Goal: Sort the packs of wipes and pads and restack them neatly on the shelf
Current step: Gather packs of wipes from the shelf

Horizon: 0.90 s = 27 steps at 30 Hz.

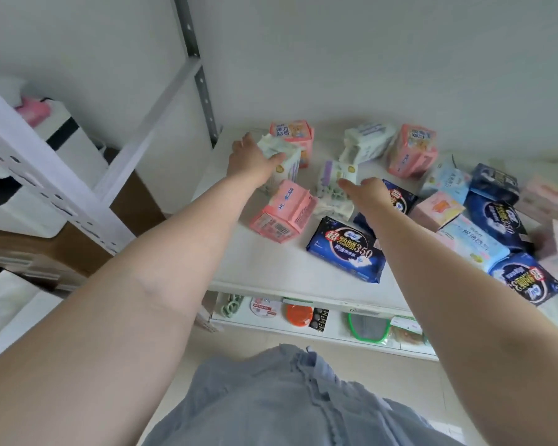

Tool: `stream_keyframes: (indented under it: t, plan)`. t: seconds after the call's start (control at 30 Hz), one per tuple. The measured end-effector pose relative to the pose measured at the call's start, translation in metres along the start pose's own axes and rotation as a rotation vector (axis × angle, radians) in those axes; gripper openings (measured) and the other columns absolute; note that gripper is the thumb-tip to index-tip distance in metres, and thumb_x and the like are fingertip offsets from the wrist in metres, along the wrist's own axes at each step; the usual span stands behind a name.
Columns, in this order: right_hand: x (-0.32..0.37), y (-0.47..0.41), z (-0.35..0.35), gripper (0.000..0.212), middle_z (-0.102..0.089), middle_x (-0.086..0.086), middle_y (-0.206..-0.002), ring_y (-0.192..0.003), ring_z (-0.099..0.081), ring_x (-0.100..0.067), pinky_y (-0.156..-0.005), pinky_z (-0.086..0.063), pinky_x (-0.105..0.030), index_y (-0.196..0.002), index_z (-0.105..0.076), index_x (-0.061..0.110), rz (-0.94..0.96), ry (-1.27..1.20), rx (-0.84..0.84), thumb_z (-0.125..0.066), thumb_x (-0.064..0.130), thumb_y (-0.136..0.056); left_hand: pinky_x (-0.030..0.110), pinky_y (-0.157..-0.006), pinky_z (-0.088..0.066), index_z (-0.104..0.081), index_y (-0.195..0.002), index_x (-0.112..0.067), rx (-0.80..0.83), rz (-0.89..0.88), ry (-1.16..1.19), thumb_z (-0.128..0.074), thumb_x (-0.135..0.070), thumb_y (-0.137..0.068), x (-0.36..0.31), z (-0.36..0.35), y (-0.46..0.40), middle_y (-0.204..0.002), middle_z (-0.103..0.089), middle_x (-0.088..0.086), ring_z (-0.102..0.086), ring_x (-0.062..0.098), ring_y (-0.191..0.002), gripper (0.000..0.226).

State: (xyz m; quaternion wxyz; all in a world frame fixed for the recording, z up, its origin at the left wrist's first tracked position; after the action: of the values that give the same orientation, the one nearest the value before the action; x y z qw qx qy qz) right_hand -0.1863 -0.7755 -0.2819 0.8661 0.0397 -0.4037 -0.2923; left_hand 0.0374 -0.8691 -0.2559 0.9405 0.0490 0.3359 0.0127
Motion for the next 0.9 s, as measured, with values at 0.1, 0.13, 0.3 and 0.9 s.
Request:
stream_keyframes:
  t: [0.1, 0.13, 0.3, 0.9]
  plan:
    - [-0.003, -0.012, -0.012, 0.043, -0.047, 0.0, -0.067, -0.056, -0.046, -0.014, -0.045, -0.031, -0.026, -0.099, -0.046, 0.008, -0.085, -0.073, -0.028, -0.057, 0.049, -0.092, 0.037, -0.104, -0.039, -0.024, -0.146, -0.006, 0.027, 0.058, 0.096, -0.063, -0.052, -0.083, 0.002, -0.005, -0.025, -0.145, -0.033, 0.015, -0.041, 0.032, -0.132, 0.087]
    - [-0.005, -0.016, -0.016, 0.043, -0.047, 0.0, -0.067, -0.055, -0.045, -0.012, -0.045, -0.031, -0.026, -0.099, -0.045, 0.009, -0.104, -0.082, -0.035, -0.057, 0.049, -0.092, 0.038, -0.102, -0.042, -0.025, -0.145, -0.006, 0.042, 0.078, 0.125, -0.064, -0.052, -0.083, 0.002, -0.009, -0.03, -0.145, -0.034, 0.015, -0.042, 0.032, -0.131, 0.087]
    - [-0.013, -0.032, -0.031, 0.048, -0.048, -0.001, -0.064, -0.055, -0.046, -0.014, -0.057, -0.041, -0.03, -0.096, -0.043, 0.011, -0.16, -0.072, -0.057, -0.058, 0.056, -0.088, 0.04, -0.102, -0.044, -0.024, -0.145, -0.007, 0.057, 0.105, 0.207, -0.066, -0.052, -0.081, 0.002, -0.031, -0.056, -0.145, -0.036, 0.015, -0.044, 0.033, -0.13, 0.089]
    - [-0.004, -0.046, -0.062, 0.063, -0.064, -0.007, -0.112, -0.097, -0.065, -0.027, -0.085, -0.055, -0.048, -0.119, -0.049, 0.012, -0.109, -0.104, -0.063, -0.078, 0.048, -0.074, 0.049, -0.059, -0.053, -0.029, -0.14, -0.016, 0.372, 0.346, 0.658, -0.071, -0.032, -0.084, 0.031, -0.03, -0.062, -0.132, -0.05, 0.011, -0.06, 0.031, -0.09, 0.072]
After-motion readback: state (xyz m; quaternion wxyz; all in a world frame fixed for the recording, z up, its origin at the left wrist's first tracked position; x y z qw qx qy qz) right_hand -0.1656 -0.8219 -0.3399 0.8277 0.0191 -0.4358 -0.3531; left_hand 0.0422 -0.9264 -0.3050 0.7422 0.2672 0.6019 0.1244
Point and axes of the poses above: each hand's wrist, its own y-axis away from the middle knuckle, its own z-axis out of the back of the hand, x = y × z, the point moved 4 cm from there along -y, towards the middle knuckle
